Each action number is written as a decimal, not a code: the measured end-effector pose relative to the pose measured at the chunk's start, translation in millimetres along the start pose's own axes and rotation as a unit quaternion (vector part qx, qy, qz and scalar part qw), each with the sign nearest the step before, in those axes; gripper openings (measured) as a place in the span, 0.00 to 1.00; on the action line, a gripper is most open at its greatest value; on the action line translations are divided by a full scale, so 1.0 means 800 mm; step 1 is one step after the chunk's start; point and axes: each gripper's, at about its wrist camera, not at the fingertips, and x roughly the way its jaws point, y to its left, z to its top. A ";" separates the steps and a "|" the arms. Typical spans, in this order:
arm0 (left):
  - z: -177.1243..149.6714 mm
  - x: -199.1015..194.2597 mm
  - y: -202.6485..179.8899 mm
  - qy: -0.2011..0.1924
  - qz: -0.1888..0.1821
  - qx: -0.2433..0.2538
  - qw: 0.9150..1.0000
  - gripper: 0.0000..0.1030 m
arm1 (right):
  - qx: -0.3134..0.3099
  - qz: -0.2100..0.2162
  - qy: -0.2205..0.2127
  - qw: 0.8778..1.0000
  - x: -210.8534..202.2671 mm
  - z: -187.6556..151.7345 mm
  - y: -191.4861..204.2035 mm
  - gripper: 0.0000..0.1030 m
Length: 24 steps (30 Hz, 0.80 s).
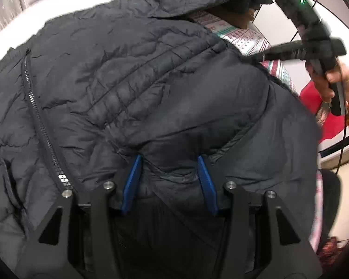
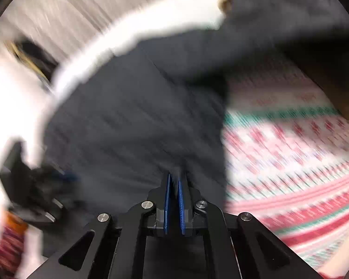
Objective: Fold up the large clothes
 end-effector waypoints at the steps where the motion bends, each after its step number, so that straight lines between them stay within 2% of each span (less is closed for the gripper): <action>1: -0.001 -0.004 0.002 -0.003 -0.002 -0.007 1.000 0.50 | -0.029 -0.061 0.010 0.998 0.008 -0.009 0.001 0.05; 2: -0.002 -0.009 0.005 0.000 -0.009 -0.019 1.000 0.50 | -0.040 -0.097 0.006 0.994 0.006 -0.013 0.001 0.10; 3: -0.004 -0.016 0.009 0.004 -0.017 -0.029 0.999 0.50 | -0.037 -0.110 0.001 0.993 0.001 -0.014 -0.001 0.11; 5: -0.011 -0.037 0.015 0.003 -0.029 -0.037 0.999 0.51 | -0.011 -0.090 -0.013 0.996 -0.018 -0.014 -0.003 0.11; 6: -0.015 -0.053 0.019 -0.001 -0.025 -0.035 0.999 0.56 | -0.001 -0.071 -0.030 0.997 -0.034 -0.013 0.002 0.12; 7: -0.018 -0.064 0.023 -0.005 -0.017 -0.034 0.999 0.59 | -0.003 -0.065 -0.040 0.997 -0.043 -0.012 0.009 0.19; 8: -0.023 -0.079 0.030 -0.012 -0.003 -0.033 0.999 0.67 | -0.013 -0.057 -0.055 0.997 -0.056 -0.009 0.023 0.31; 9: -0.029 -0.091 0.037 -0.018 0.009 -0.034 0.999 0.71 | -0.021 -0.054 -0.064 0.996 -0.067 -0.007 0.028 0.40; 10: -0.037 -0.108 0.047 -0.025 0.022 -0.038 0.999 0.71 | -0.028 -0.049 -0.074 0.996 -0.074 -0.004 0.039 0.56; 11: -0.041 -0.120 0.056 -0.028 0.033 -0.043 0.998 0.72 | -0.035 -0.040 -0.086 0.995 -0.079 -0.002 0.053 0.64; 13: -0.056 -0.152 0.091 -0.033 0.064 -0.059 0.996 0.73 | -0.053 -0.013 -0.096 0.994 -0.082 0.001 0.087 0.65; 15: -0.073 -0.181 0.129 -0.036 0.099 -0.081 0.991 0.75 | -0.070 0.017 -0.086 0.994 -0.070 0.015 0.120 0.66; 19: -0.110 -0.217 0.210 -0.036 0.147 -0.129 0.980 0.75 | -0.098 0.065 -0.061 0.991 -0.039 0.031 0.178 0.66; 22: -0.137 -0.224 0.275 -0.034 0.163 -0.173 0.971 0.75 | -0.117 0.100 -0.039 0.987 -0.008 0.046 0.223 0.66; 24: -0.154 -0.221 0.313 -0.038 0.155 -0.211 0.964 0.75 | -0.128 0.121 -0.023 0.984 0.020 0.057 0.258 0.66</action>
